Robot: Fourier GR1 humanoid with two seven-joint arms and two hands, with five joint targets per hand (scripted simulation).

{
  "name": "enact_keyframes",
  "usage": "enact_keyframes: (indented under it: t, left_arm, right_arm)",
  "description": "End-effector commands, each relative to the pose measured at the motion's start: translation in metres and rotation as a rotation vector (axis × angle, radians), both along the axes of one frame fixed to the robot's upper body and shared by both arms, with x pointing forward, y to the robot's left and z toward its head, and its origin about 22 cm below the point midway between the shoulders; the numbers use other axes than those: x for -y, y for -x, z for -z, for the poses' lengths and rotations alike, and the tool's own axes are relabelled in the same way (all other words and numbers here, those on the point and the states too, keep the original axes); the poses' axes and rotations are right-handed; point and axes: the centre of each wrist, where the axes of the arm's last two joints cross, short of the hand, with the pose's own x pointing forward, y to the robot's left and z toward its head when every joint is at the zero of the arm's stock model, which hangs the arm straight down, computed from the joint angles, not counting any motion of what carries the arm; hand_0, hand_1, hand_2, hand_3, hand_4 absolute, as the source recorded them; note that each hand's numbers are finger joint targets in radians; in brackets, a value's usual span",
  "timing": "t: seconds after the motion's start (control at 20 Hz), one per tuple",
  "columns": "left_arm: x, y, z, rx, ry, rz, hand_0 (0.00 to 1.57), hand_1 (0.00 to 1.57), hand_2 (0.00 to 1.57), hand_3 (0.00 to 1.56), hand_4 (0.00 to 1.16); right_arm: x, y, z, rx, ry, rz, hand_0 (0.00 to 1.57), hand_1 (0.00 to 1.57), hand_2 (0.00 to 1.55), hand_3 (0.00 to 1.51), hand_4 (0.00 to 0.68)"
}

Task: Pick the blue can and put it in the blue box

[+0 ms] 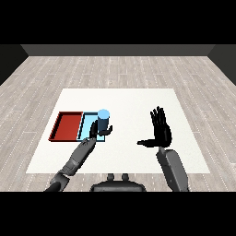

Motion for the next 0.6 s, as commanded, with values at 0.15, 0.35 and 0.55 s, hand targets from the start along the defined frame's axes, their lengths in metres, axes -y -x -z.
enact_keyframes:
  t: [0.15,0.35,0.55]
  left_arm:
    - [-0.079,-0.026,-0.012,-0.113,-0.035,-0.19,1.57,1.57,1.57,1.5,1.12]
    - [-0.108,-0.035,-0.007,-0.22,-0.07,-0.261,1.57,1.57,1.57,1.5,1.09]
    - [-0.117,-0.042,0.004,-0.315,-0.133,-0.306,1.57,1.57,1.57,1.5,1.06]
  right_arm:
    - [0.028,0.024,0.005,-0.024,0.0,0.081,0.0,0.0,0.0,0.0,0.0]
    - [0.043,0.002,-0.001,-0.027,0.019,0.092,0.0,0.0,0.0,0.0,0.0]
    - [0.043,-0.006,0.024,-0.053,0.012,0.117,0.0,0.0,0.0,0.0,0.0]
